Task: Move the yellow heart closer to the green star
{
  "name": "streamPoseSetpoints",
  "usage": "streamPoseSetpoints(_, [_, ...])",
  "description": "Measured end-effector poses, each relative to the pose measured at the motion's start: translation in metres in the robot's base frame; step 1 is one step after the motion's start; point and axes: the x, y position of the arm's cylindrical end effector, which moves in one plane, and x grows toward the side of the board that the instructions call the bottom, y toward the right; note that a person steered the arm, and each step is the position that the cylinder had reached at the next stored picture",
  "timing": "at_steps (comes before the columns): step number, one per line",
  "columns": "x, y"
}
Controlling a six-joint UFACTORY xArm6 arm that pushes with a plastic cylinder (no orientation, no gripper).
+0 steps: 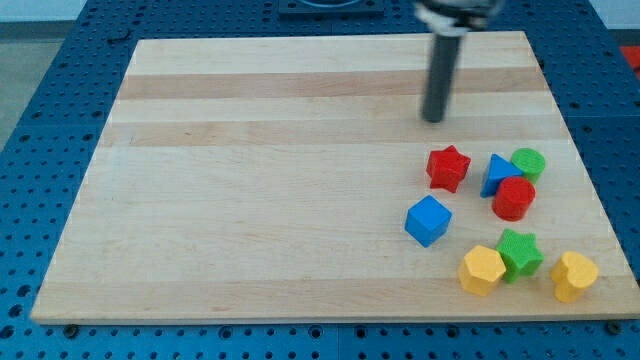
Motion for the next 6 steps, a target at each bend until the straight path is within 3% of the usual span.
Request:
streamPoseSetpoints(2, [0.031, 0.175])
streamPoseSetpoints(3, [0.041, 0.177])
streamPoseSetpoints(5, [0.209, 0.176])
streamPoseSetpoints(6, [0.249, 0.144])
